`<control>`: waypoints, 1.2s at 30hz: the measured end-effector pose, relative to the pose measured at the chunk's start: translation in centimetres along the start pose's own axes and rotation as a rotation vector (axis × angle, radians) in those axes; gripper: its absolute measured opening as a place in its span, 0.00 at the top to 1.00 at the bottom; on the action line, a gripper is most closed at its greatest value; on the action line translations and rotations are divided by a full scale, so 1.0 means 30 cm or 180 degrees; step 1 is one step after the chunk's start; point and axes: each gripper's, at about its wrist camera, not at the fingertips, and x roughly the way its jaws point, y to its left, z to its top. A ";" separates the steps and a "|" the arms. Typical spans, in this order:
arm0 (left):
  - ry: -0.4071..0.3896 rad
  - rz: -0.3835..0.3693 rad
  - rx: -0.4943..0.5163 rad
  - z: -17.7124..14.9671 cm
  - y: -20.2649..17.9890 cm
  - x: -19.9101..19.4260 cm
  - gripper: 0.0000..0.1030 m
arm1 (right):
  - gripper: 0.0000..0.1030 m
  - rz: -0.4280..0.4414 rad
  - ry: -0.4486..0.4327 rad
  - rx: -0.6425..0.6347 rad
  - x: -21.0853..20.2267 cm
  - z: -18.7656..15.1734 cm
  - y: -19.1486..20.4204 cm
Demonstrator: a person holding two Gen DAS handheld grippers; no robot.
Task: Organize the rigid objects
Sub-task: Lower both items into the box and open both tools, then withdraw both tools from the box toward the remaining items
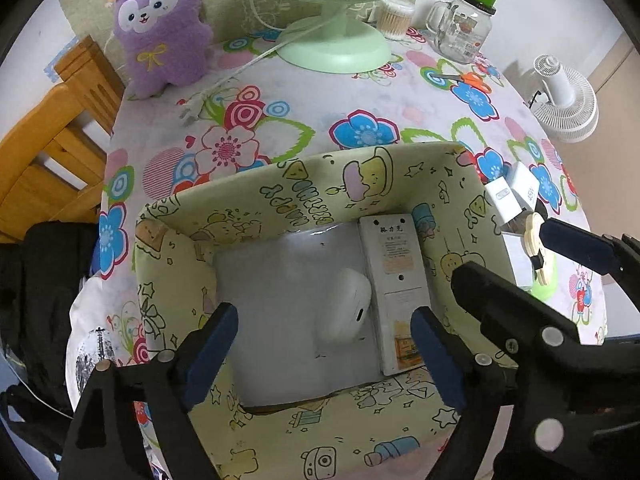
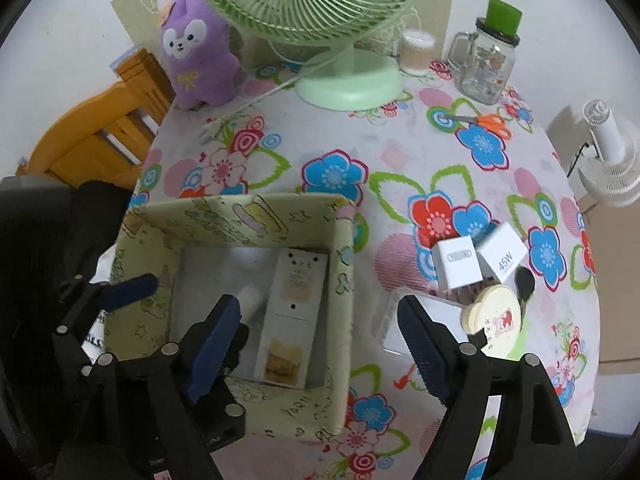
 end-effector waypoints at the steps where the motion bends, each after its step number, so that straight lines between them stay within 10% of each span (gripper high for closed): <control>1: -0.0002 0.0007 0.0006 -0.002 -0.005 -0.002 0.10 | 0.19 0.0004 0.0013 0.0017 0.002 -0.004 -0.008; 36: -0.0395 0.0278 -0.0297 -0.065 -0.291 -0.218 0.01 | 0.12 0.0240 -0.0273 -0.0270 -0.250 -0.056 -0.234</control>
